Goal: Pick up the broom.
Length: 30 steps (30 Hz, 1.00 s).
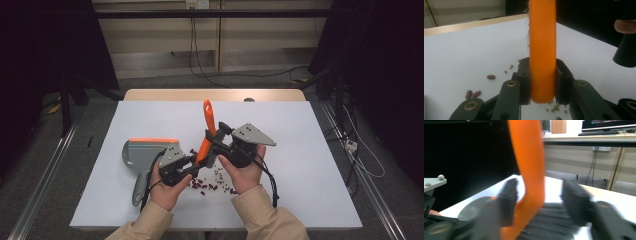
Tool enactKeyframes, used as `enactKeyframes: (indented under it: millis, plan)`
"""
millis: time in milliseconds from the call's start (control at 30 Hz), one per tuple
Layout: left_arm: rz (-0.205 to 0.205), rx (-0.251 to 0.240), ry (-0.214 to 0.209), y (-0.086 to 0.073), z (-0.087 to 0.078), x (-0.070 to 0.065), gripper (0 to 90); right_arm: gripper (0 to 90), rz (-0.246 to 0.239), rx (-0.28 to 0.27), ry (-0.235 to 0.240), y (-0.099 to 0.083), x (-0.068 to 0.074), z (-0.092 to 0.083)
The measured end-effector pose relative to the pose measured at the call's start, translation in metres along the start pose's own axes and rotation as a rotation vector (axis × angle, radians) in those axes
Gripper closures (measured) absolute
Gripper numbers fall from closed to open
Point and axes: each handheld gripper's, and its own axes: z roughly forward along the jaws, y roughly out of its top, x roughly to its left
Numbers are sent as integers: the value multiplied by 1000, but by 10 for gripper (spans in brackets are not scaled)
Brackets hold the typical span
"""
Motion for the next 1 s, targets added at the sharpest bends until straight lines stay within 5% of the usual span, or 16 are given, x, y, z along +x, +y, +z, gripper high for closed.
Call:
enactKeyframes:
  millis: [100,233,533,767,1000]
  plan:
    - [-8,-16,25,-1,-2,2,710,376,34,-11,-28,-1,1,-3]
    - [-18,-30,51,-1,-3,4,709,324,109,23,-9,-6,5,-2]
    - [9,-54,74,-1,-3,-3,707,301,130,85,-29,-17,18,16]
    - [110,-107,105,9,-10,-20,690,335,192,58,-62,-15,20,17]
    - [204,-104,143,9,-9,-32,670,440,294,77,-52,-13,18,13]
